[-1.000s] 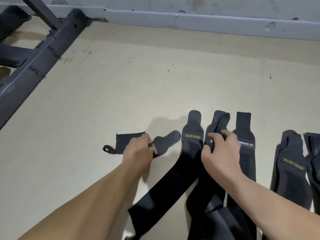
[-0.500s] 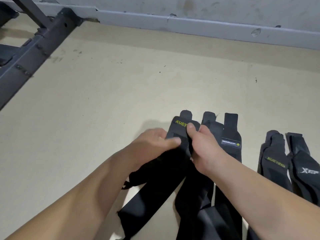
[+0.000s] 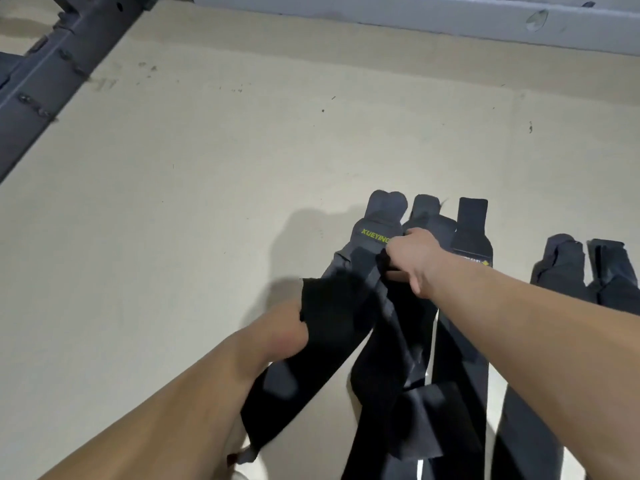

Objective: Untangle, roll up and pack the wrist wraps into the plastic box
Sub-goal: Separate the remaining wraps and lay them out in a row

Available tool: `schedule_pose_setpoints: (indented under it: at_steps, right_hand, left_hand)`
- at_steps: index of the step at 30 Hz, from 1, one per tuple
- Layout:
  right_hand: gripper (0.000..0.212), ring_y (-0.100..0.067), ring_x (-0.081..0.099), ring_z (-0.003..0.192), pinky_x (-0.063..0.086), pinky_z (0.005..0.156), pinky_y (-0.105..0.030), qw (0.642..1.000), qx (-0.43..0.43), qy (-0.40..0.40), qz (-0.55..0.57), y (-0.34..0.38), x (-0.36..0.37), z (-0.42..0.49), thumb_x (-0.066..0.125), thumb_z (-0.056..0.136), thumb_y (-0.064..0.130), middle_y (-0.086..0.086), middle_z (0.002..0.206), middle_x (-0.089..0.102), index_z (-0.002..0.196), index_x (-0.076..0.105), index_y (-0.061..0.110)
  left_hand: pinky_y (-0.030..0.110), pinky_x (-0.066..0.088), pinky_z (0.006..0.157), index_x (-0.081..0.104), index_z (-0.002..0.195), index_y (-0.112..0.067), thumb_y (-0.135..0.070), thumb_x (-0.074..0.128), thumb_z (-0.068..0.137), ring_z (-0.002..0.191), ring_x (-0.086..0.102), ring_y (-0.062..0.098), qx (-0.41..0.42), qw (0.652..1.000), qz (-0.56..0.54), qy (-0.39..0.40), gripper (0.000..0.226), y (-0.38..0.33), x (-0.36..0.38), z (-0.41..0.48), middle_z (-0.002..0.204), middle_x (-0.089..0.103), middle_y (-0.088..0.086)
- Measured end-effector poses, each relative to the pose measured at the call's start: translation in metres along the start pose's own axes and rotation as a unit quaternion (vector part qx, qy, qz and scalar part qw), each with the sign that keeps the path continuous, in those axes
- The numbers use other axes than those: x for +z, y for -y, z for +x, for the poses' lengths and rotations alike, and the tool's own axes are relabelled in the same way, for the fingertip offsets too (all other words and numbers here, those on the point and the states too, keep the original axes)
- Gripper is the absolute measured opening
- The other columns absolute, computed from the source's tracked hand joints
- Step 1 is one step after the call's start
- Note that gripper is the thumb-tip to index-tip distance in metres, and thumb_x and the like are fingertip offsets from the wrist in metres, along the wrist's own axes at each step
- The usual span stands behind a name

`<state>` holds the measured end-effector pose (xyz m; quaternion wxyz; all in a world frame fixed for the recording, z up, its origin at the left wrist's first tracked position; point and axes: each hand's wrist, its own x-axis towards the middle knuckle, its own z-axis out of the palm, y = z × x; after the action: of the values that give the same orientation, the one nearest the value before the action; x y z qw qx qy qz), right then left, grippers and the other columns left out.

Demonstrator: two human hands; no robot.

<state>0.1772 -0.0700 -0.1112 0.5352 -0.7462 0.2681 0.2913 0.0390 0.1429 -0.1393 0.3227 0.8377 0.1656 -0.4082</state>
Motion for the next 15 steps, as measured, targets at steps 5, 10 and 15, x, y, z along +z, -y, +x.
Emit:
schedule_pose_setpoints:
  at_steps: [5,10,15]
  right_hand:
    - [0.025,-0.021,0.063,0.09,0.049,0.072,-0.027,0.985,-0.126,-0.062,-0.097,-0.017,-0.014,-0.015,0.057,0.09,0.012,0.002,0.099,0.07,0.111,0.069,0.018]
    - [0.059,-0.023,0.02,0.157,0.035,0.119,-0.047,0.819,-0.29,0.038,-0.493,-0.045,-0.019,-0.035,0.059,0.099,0.052,0.001,0.167,0.027,0.154,0.044,0.039]
    - [0.054,-0.019,0.008,0.161,0.015,0.129,-0.053,0.781,-0.217,0.091,-0.578,-0.053,-0.003,-0.037,0.037,0.107,0.058,0.006,0.175,0.01,0.157,0.036,0.04]
  left_hand:
    - [0.018,0.053,0.077,0.062,0.118,-0.033,-0.004,0.064,0.09,0.093,0.068,0.001,0.156,0.984,-0.088,-0.018,0.04,-0.006,0.001,-0.014,0.097,0.07,-0.017]
    - [0.04,0.058,0.085,0.054,0.114,-0.032,-0.006,0.056,0.084,0.096,0.064,0.015,0.181,0.967,0.044,-0.176,0.04,-0.013,0.002,-0.027,0.107,0.059,-0.014]
    - [0.042,0.051,0.087,0.014,0.16,-0.032,-0.041,0.077,0.072,0.12,0.056,0.03,0.238,0.854,0.419,-0.195,0.108,-0.001,0.004,-0.034,0.146,0.041,0.004]
